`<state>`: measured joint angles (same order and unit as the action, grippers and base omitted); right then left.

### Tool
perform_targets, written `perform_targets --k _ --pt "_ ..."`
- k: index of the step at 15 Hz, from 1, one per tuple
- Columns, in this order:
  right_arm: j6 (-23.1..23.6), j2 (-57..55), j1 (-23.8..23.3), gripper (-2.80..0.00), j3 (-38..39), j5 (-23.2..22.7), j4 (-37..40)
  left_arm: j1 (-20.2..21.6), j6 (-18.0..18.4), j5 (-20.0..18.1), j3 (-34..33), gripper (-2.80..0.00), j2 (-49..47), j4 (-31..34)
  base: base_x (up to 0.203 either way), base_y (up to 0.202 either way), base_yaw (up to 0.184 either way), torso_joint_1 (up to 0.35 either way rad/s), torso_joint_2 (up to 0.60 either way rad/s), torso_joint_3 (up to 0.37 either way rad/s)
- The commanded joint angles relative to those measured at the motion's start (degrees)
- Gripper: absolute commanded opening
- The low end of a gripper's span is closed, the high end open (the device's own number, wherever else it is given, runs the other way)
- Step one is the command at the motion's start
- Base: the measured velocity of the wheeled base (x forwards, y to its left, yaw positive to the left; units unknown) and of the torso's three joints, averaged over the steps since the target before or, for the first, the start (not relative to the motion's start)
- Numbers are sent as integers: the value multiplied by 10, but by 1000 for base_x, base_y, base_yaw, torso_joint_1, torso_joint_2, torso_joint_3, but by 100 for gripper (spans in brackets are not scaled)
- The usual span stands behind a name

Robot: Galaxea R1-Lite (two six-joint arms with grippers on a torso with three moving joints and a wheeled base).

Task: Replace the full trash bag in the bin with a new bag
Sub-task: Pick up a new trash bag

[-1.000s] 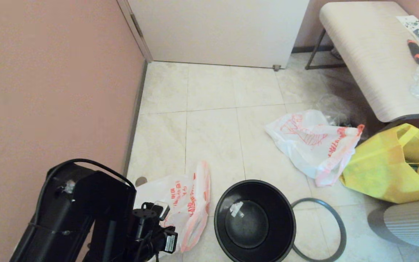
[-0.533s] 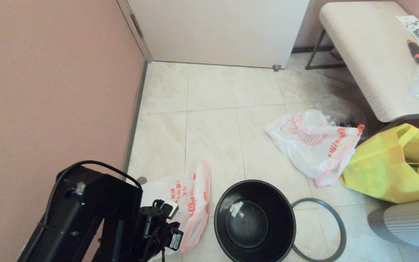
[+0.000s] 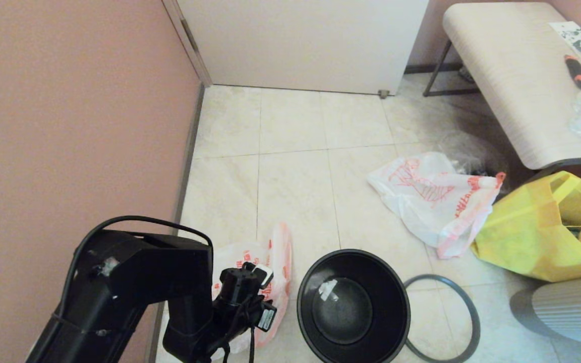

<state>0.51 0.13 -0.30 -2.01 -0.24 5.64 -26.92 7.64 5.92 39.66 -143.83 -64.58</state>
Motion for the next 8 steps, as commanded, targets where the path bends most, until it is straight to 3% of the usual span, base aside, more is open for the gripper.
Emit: perform_targets --k 1,4,7,8 --pt "0 -1 0 -280 0 0 1 -7 8 3 16 0 4 -2 0 0 0 0 0 0" --pt "0 -1 0 -280 0 0 1 -6 20 31 30 0 4 -4 0 0 0 0 0 0" --pt "0 -1 0 -280 0 0 1 -4 78 67 39 0 -7 -1 0 0 0 0 0 0" --pt "0 -1 0 -280 0 0 1 -5 83 72 44 0 -10 3 0 0 0 0 0 0"
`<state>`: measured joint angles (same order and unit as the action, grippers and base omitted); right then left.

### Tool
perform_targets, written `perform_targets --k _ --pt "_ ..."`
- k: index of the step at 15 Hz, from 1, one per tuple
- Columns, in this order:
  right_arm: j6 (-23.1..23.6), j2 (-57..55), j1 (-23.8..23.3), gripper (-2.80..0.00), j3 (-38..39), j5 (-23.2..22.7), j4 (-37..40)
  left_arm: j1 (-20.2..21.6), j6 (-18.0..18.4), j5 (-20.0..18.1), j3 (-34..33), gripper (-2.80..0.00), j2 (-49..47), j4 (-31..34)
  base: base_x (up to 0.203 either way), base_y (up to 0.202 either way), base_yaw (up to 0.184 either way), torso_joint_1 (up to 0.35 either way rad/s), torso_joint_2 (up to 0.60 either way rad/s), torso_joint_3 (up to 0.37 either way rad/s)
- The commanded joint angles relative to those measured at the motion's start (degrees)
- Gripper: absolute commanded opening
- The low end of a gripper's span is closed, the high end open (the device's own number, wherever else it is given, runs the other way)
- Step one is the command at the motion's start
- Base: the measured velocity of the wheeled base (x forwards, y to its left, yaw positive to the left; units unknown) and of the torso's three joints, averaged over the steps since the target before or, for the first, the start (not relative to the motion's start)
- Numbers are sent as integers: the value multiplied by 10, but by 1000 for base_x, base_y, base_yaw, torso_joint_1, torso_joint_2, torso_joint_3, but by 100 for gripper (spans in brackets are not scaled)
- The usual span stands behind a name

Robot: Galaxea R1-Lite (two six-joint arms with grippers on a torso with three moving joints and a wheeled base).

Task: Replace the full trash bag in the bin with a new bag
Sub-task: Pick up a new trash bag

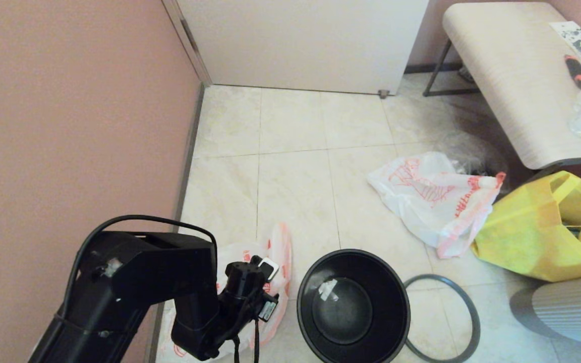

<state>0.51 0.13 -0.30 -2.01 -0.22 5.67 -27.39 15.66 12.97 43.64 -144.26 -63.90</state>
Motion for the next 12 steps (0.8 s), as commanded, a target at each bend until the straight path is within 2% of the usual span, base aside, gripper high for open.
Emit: perform_targets --k 1,4,8,11,12 --pt "0 -1 0 -280 0 0 0 -2 3 3 13 0 -4 11 0 0 0 0 0 0" --pt "0 -1 0 -280 0 0 0 -15 14 4 41 0 2 46 0 0 0 0 0 0" --pt "0 -1 0 -280 0 0 0 -19 36 22 65 0 -8 56 0 0 0 0 0 0" --pt "0 -1 0 -280 0 0 0 -3 38 44 92 0 -14 77 0 0 0 0 0 0" --pt "0 -1 0 -280 0 0 0 9 55 59 101 0 -18 78 0 0 0 0 0 0"
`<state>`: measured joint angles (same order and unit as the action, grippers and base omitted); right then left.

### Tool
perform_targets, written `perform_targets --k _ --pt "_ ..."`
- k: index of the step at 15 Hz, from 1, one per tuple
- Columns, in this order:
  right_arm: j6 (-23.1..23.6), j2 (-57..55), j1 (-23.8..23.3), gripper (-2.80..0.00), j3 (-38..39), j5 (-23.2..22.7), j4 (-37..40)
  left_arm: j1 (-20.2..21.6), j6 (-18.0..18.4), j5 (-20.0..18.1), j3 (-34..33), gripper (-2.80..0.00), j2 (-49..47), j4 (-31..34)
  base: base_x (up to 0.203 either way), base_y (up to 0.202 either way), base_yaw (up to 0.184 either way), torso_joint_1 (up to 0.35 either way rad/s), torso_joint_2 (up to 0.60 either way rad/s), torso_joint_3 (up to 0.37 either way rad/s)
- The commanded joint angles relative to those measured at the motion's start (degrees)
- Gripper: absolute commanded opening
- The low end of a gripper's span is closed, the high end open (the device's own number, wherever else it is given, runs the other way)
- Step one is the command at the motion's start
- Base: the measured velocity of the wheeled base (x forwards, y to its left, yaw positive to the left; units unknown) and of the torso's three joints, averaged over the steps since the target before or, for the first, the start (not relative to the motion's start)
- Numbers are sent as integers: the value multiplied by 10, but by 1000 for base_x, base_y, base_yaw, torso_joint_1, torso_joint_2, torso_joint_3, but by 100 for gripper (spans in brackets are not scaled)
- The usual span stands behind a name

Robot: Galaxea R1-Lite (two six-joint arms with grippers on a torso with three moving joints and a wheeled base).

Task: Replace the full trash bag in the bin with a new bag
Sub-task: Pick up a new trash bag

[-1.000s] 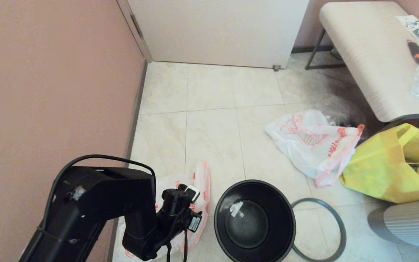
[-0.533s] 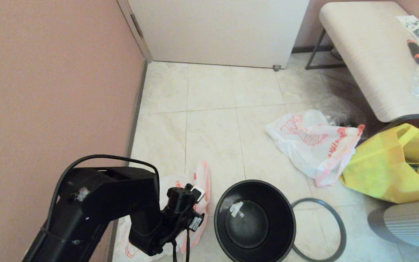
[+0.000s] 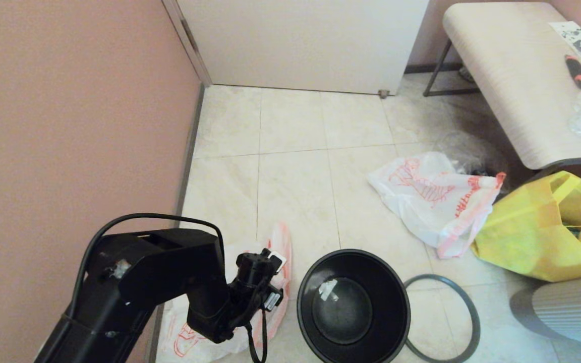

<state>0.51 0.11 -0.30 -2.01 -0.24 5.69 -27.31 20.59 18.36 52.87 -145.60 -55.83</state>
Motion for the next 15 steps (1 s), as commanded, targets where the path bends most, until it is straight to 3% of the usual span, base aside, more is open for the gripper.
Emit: perform_targets --k 1,3,8,12,15 --pt "0 -1 0 -280 0 0 0 25 35 14 16 0 -7 -4 0 0 0 0 0 0" --pt "0 -1 0 -280 0 0 0 41 59 19 32 0 -21 -6 0 0 0 0 0 0" --pt "0 -1 0 -280 0 0 0 48 58 18 49 0 -50 -9 0 0 0 0 0 0" --pt "0 -1 0 -280 0 0 0 44 38 1 38 0 -34 -10 0 0 0 0 0 0" --pt "0 -1 0 -280 0 0 0 29 29 -8 89 0 -54 20 0 0 0 0 0 0"
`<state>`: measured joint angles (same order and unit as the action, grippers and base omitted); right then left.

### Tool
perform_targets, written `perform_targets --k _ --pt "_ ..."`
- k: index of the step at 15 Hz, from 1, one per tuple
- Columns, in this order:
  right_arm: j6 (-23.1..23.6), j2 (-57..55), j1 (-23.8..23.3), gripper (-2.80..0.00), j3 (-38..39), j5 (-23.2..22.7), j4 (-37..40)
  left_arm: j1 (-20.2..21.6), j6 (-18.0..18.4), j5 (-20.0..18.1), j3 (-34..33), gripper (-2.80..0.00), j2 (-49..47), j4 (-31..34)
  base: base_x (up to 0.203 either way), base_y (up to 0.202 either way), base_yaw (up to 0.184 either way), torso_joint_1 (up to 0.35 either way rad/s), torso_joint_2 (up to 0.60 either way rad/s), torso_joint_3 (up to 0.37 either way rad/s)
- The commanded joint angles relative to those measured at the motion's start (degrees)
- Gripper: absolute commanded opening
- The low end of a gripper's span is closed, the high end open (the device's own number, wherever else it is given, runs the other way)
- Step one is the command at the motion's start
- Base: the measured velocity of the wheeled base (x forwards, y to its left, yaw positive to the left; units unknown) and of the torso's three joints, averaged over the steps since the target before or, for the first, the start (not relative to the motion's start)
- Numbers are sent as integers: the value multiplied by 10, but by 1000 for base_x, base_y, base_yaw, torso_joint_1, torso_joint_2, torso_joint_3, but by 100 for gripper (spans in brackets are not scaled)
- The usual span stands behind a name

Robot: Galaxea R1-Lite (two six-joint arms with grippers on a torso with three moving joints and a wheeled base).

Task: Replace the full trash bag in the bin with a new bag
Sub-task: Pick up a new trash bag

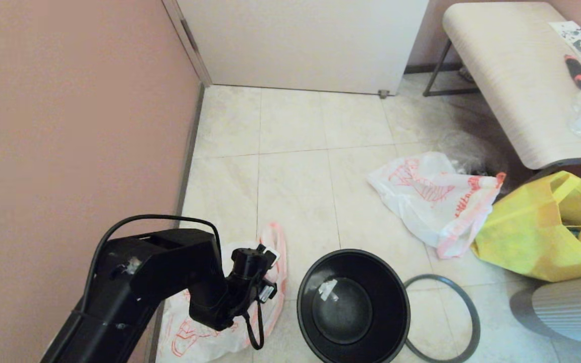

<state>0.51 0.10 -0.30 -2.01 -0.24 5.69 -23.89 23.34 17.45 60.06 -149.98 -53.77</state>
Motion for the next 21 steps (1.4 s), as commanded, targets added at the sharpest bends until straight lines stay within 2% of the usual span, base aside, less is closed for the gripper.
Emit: perform_targets --k 1,6,10,13,14,21 --pt "0 -1 0 -280 0 0 0 -17 -13 1 24 0 -14 6 0 0 0 0 0 0" --pt "0 -1 0 -280 0 0 0 -25 -43 2 47 0 -18 20 0 0 0 0 0 0" --pt "0 -1 0 -280 0 0 0 7 -41 14 64 0 -36 20 0 0 0 0 0 0" --pt "0 -1 0 -280 0 0 0 15 -42 14 64 0 -35 18 0 0 0 0 0 0" --pt "0 -1 0 -280 0 0 0 15 -42 14 64 -280 -35 18 0 0 0 0 0 0" --pt "0 -1 0 -280 0 0 0 26 -42 13 72 -280 -39 22 0 0 0 0 0 0"
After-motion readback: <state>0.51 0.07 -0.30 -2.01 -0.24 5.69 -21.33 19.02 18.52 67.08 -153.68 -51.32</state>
